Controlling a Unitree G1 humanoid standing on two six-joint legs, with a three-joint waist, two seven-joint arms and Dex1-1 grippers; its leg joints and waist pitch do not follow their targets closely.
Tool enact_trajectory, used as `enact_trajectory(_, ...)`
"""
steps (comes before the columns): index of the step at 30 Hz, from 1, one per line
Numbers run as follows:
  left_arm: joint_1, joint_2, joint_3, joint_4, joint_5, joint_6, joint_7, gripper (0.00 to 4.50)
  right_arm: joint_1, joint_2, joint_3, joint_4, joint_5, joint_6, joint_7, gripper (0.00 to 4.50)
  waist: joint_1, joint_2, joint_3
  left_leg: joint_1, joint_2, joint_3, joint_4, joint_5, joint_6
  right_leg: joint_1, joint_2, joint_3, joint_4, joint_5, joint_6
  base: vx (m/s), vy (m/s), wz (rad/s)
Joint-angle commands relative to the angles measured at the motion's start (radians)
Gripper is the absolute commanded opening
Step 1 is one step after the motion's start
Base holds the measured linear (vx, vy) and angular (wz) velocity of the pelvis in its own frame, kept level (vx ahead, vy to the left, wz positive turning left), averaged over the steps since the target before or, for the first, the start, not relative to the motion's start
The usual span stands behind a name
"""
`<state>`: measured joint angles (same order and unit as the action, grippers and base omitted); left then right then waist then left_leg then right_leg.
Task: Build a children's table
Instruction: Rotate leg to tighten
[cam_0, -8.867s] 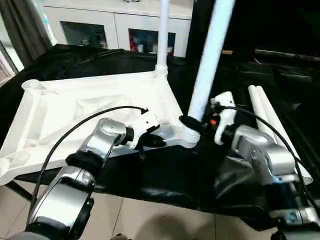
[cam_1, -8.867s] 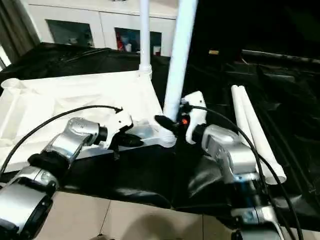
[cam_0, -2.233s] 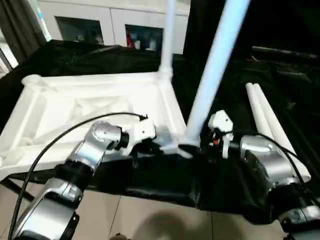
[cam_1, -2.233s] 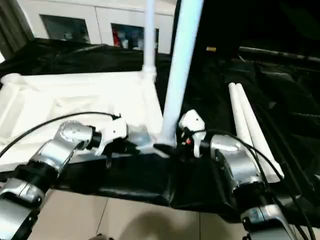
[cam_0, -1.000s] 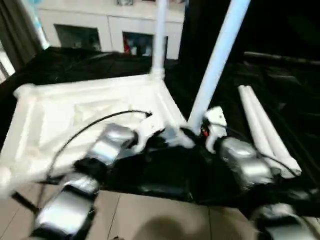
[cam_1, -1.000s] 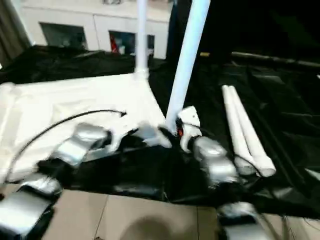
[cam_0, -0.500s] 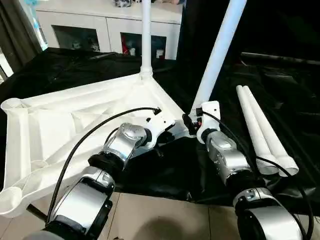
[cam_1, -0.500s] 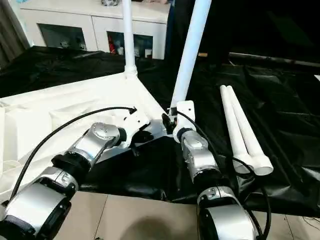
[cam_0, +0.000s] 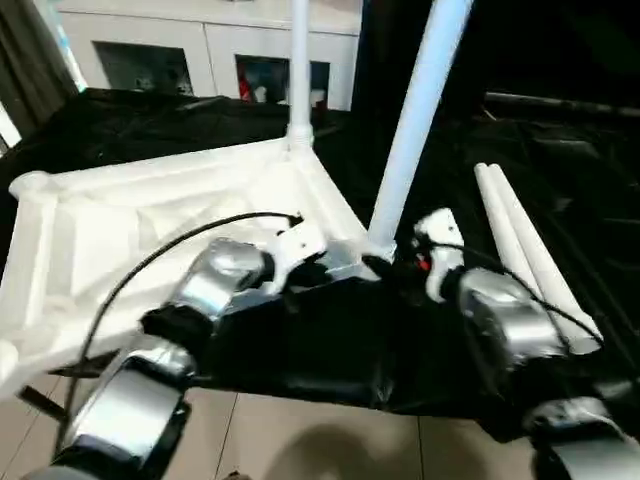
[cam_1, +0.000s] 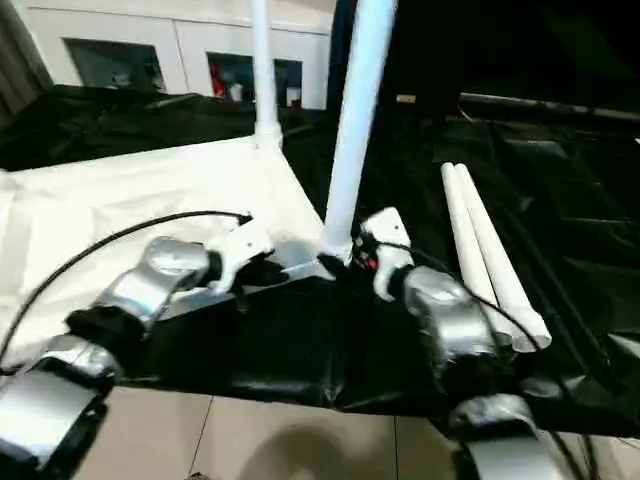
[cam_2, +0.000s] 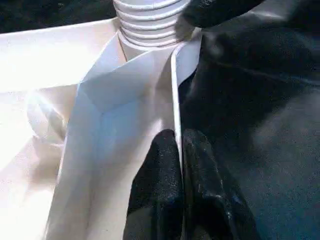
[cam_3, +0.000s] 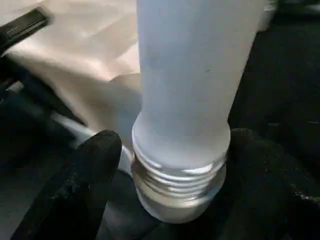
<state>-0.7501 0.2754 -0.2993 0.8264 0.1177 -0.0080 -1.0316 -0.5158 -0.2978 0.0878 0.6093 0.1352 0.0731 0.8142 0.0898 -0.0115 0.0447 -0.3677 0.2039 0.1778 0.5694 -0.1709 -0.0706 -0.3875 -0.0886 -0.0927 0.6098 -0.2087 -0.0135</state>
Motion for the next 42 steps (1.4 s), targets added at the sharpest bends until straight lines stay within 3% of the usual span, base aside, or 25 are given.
enact_trajectory(1, 0.029, -0.001, -0.036, -0.053, -0.028, -0.032, -0.098, 0.00, 0.009, -0.018, 0.026, -0.038, 0.002, 0.013, 0.062, 3.71, 0.007, 0.002, -0.065, 0.008, 0.034, -0.004, -0.049, -0.112, 0.100, 0.058, -0.063, 0.052, -0.051, 0.083, -0.278, 0.000, 0.000, 0.00)
enact_trajectory(2, 0.034, 0.002, -0.038, -0.062, -0.032, -0.034, -0.111, 0.00, 0.011, -0.023, 0.028, -0.042, 0.000, 0.014, 0.069, 3.71, 0.006, 0.002, -0.065, 0.008, 0.035, -0.003, -0.050, -0.115, 0.099, 0.057, -0.063, 0.052, -0.051, 0.078, -0.279, 0.000, 0.000, 0.00)
enact_trajectory(3, 0.044, 0.007, -0.039, -0.084, -0.044, -0.025, -0.138, 0.00, 0.014, -0.030, 0.036, -0.048, -0.004, 0.013, 0.088, 3.71, 0.009, 0.012, -0.064, 0.012, 0.035, -0.003, -0.050, -0.128, 0.090, 0.053, -0.063, 0.052, -0.053, 0.057, -0.280, 0.000, 0.000, 0.00)
enact_trajectory(4, 0.049, 0.010, -0.039, -0.098, -0.052, -0.021, -0.154, 0.00, 0.018, -0.035, 0.042, -0.058, -0.005, 0.020, 0.101, 3.71, 0.009, 0.007, -0.062, 0.011, 0.037, -0.002, -0.052, -0.141, 0.084, 0.054, -0.064, 0.053, -0.054, 0.037, -0.281, 0.000, 0.000, 0.00)
enact_trajectory(9, 0.062, 0.021, -0.035, -0.128, -0.059, -0.008, -0.182, 0.00, 0.036, -0.043, 0.061, -0.097, 0.009, 0.058, 0.150, 3.71, 0.018, 0.007, -0.059, 0.012, 0.037, 0.000, -0.054, -0.160, 0.062, 0.053, -0.066, 0.054, -0.061, -0.052, -0.252, 0.000, 0.000, 0.00)
enact_trajectory(13, 0.069, 0.028, -0.032, -0.139, -0.056, -0.004, -0.188, 0.00, 0.045, -0.045, 0.074, -0.107, 0.009, 0.067, 0.167, 3.71, 0.020, 0.006, -0.062, 0.010, 0.036, -0.001, -0.052, -0.128, 0.067, 0.054, -0.065, 0.054, -0.056, -0.014, -0.248, 0.000, 0.000, 0.00)
enact_trajectory(14, 0.071, 0.029, -0.031, -0.142, -0.056, -0.002, -0.188, 0.00, 0.046, -0.044, 0.074, -0.107, 0.009, 0.067, 0.168, 3.46, 0.020, 0.005, -0.063, 0.009, 0.035, -0.001, -0.051, -0.123, 0.068, 0.054, -0.065, 0.054, -0.055, -0.007, -0.249, 0.000, 0.000, 0.00)
enact_trajectory(16, 0.075, 0.032, -0.030, -0.150, -0.056, 0.004, -0.188, 0.00, 0.048, -0.042, 0.074, -0.105, 0.010, 0.068, 0.169, 3.46, 0.020, 0.005, -0.062, 0.010, 0.035, 0.000, -0.051, -0.123, 0.068, 0.053, -0.065, 0.054, -0.055, -0.008, -0.250, 0.000, 0.000, 0.00)
enact_trajectory(19, 0.081, 0.034, -0.029, -0.159, -0.058, 0.011, -0.188, 0.00, 0.049, -0.038, 0.069, -0.103, 0.014, 0.070, 0.169, 3.05, 0.020, 0.003, -0.062, 0.010, 0.034, 0.000, -0.051, -0.123, 0.068, 0.054, -0.065, 0.054, -0.056, -0.019, -0.247, 0.000, 0.000, 0.00)
enact_trajectory(28, 0.091, 0.037, -0.027, -0.167, -0.061, 0.027, -0.191, 0.00, 0.055, -0.029, 0.058, -0.104, 0.021, 0.087, 0.159, 2.76, 0.020, 0.003, -0.063, 0.009, 0.033, 0.000, -0.049, -0.109, 0.071, 0.054, -0.064, 0.053, -0.053, -0.001, -0.248, 0.000, 0.000, 0.00)
enact_trajectory(32, 0.084, 0.024, -0.022, -0.142, -0.044, 0.055, -0.139, 0.00, 0.056, 0.003, 0.032, -0.056, 0.014, 0.086, 0.070, 2.75, 0.017, 0.002, -0.060, 0.010, 0.033, 0.000, -0.051, -0.125, 0.063, 0.051, -0.066, 0.054, -0.056, -0.034, -0.244, 0.000, 0.000, 0.00)
enact_trajectory(33, 0.066, -0.001, -0.013, -0.095, -0.022, 0.071, -0.057, 0.00, 0.047, 0.034, 0.005, 0.000, -0.003, 0.083, -0.041, 2.75, 0.012, 0.003, -0.057, 0.011, 0.032, 0.000, -0.053, -0.143, 0.051, 0.047, -0.065, 0.054, -0.062, -0.077, -0.238, 0.000, 0.000, 0.00)
enact_trajectory(35, 0.059, -0.010, -0.009, -0.079, -0.017, 0.073, -0.030, 0.00, 0.044, 0.044, -0.004, 0.018, -0.008, 0.085, -0.078, 2.75, 0.010, 0.003, -0.053, 0.017, 0.031, -0.002, -0.058, -0.197, 0.022, 0.048, -0.068, 0.054, -0.074, -0.182, -0.219, 0.000, 0.000, 0.00)
enact_trajectory(36, 0.017, -0.067, 0.001, 0.002, 0.016, 0.113, 0.133, 0.00, 0.021, 0.113, -0.059, 0.098, -0.025, 0.093, -0.314, 2.75, 0.004, 0.008, -0.049, 0.022, 0.033, -0.003, -0.062, -0.232, -0.001, 0.040, -0.067, 0.056, -0.081, -0.244, -0.201, 0.000, 0.000, 0.00)
enact_trajectory(37, 0.017, -0.067, 0.001, 0.002, 0.016, 0.113, 0.133, 0.00, 0.021, 0.113, -0.059, 0.098, -0.025, 0.093, -0.314, 2.75, 0.001, 0.006, -0.048, 0.023, 0.032, -0.003, -0.064, -0.244, -0.013, 0.040, -0.067, 0.056, -0.084, -0.266, -0.196, 0.000, 0.000, 0.00)
enact_trajectory(38, 0.017, -0.067, 0.001, 0.002, 0.016, 0.113, 0.133, 0.00, 0.021, 0.113, -0.059, 0.098, -0.025, 0.093, -0.314, 2.75, -0.002, 0.002, -0.048, 0.021, 0.029, -0.007, -0.067, -0.267, -0.019, 0.046, -0.068, 0.053, -0.089, -0.318, -0.176, 0.000, 0.000, 0.00)
enact_trajectory(39, -0.019, -0.120, 0.010, 0.062, 0.035, 0.157, 0.262, 0.00, 0.000, 0.175, -0.092, 0.151, -0.042, 0.086, -0.504, 2.75, -0.001, 0.003, -0.049, 0.022, 0.030, -0.007, -0.066, -0.264, -0.019, 0.044, -0.071, 0.055, -0.092, -0.326, -0.168, 0.000, 0.000, 0.00)
enact_trajectory(40, -0.019, -0.120, 0.010, 0.062, 0.035, 0.157, 0.262, 0.00, 0.000, 0.175, -0.092, 0.151, -0.042, 0.086, -0.504, 2.75, -0.003, 0.006, -0.047, 0.029, 0.029, -0.006, -0.067, -0.278, -0.028, 0.034, -0.070, 0.057, -0.096, -0.347, -0.165, 0.000, 0.000, 0.00)
enact_trajectory(42, -0.036, -0.145, 0.013, 0.080, 0.041, 0.174, 0.314, 0.00, -0.013, 0.207, -0.099, 0.172, -0.054, 0.061, -0.585, 2.75, -0.003, 0.005, -0.048, 0.029, 0.028, -0.007, -0.067, -0.289, -0.027, 0.036, -0.070, 0.056, -0.101, -0.369, -0.154, 0.000, 0.000, 0.00)
